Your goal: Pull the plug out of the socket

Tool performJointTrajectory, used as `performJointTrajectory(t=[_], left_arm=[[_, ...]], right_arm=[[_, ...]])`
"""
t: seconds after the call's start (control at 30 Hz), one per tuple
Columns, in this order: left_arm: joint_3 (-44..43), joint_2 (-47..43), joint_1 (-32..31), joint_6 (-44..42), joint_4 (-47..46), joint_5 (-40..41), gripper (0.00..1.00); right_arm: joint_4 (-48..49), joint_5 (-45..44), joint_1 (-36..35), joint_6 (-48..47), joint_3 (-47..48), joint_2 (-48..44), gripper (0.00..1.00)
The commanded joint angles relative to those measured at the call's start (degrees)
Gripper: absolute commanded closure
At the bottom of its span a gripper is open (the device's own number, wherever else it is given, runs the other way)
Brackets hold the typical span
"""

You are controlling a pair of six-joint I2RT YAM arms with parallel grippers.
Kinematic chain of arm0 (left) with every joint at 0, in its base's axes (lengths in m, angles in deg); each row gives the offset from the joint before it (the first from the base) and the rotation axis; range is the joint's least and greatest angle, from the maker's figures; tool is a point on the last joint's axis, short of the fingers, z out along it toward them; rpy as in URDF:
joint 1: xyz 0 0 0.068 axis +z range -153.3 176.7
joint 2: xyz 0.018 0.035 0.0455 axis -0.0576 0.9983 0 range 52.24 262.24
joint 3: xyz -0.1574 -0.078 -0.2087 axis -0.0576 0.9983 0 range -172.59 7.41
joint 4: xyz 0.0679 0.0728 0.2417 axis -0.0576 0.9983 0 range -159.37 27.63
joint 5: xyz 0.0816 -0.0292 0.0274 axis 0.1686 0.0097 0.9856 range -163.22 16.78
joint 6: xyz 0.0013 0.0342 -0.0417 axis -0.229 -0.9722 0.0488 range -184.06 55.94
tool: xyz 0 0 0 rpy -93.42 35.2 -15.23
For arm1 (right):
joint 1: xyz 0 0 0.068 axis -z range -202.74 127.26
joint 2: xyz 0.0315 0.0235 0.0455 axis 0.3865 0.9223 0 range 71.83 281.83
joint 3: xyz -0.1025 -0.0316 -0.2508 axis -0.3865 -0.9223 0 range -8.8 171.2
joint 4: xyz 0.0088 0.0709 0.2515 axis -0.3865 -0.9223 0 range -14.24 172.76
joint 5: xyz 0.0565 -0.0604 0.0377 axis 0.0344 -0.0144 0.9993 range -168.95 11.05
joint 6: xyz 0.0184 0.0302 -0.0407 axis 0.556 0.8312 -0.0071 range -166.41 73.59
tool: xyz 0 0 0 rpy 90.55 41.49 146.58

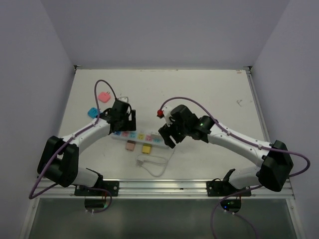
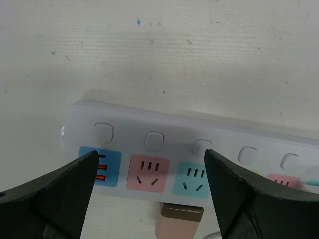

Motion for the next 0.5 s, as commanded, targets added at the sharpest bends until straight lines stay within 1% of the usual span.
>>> performJointTrajectory(t=[0.0,0.07,0.27,0.47], left_arm=[[-1.2,2.4,-1.9,2.8,1.0,5.2,0.09],[-1.4,3.1,-3.0,2.9,1.3,6.1,0.09],[-0.7,4.7,-3.8,3.0,1.1,5.5,0.09],[0.5,4.8,-3.8,3.3,0.5,3.9,0.09]], right_arm=[[3.4,4.7,-0.1,-6.0,5.0,3.0,0.27],[4.7,6.2,-0.1,-8.3,6.2,5.7,0.31],[8.4,9.8,-0.1,-13.1,9.3,12.2,0.32],[10.2,9.8,-0.1,-17.2,10.3,16.0,0.32]])
